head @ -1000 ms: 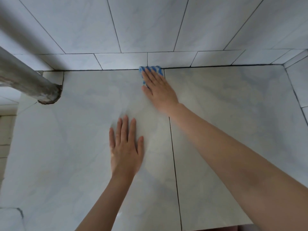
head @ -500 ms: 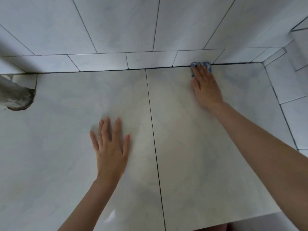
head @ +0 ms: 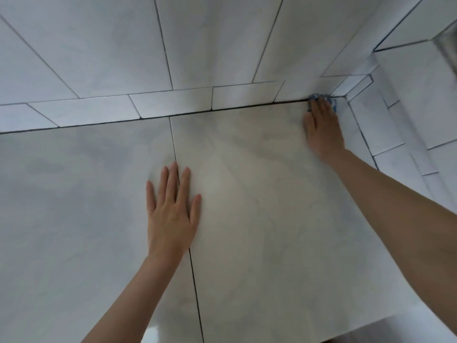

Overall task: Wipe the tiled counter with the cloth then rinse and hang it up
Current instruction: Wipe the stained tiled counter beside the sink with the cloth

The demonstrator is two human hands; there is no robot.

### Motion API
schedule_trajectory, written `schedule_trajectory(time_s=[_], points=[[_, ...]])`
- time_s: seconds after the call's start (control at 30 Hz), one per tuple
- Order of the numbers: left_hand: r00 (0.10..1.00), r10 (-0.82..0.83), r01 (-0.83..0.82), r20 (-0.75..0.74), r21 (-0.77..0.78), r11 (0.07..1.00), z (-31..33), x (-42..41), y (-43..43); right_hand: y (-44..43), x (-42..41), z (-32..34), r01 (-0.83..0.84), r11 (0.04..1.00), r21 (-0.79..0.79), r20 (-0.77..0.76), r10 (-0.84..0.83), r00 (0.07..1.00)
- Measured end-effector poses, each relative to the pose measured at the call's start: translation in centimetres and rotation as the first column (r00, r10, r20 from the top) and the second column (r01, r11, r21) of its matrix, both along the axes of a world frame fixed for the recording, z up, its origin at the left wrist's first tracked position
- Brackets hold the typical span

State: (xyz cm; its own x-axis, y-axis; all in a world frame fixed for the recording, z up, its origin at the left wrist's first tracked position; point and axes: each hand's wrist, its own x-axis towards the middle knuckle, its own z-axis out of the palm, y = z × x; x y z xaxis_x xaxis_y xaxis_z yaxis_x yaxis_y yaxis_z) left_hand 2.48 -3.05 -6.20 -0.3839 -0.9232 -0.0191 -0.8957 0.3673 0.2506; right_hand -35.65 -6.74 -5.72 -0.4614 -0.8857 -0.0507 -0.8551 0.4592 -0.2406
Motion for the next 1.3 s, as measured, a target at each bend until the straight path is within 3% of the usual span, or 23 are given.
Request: schedule_trajectory(time_s=[0.2,0.47,0.87,1.3], points=[[1.000,0.012,-0.012,0.003,0.001,1.000,0.1,-0.1,0.1,0.5,-3.8,0.4,0.119,0.993,-0.021,-0.014,-0.119,0.993],[1.000,0.017,-0.017,-0.003,-0.002,1.000,0.2,-0.1,0.1,2.7,-4.0,0.0,0.116,0.993,-0.007,-0.005,-0.116,0.993],[0.999,-0.026,0.027,-0.045,0.039,0.999,0.0,0.7,0.1,14.4,-0.3,0.5,0.150,0.988,0.031,0.000,-0.150,0.989],[0.997,-0.035,0.042,-0.065,0.104,0.994,0.6,1.9,7.4,26.0,3.5,1.0,0.263,0.961,0.089,0.055,-0.268,0.962]])
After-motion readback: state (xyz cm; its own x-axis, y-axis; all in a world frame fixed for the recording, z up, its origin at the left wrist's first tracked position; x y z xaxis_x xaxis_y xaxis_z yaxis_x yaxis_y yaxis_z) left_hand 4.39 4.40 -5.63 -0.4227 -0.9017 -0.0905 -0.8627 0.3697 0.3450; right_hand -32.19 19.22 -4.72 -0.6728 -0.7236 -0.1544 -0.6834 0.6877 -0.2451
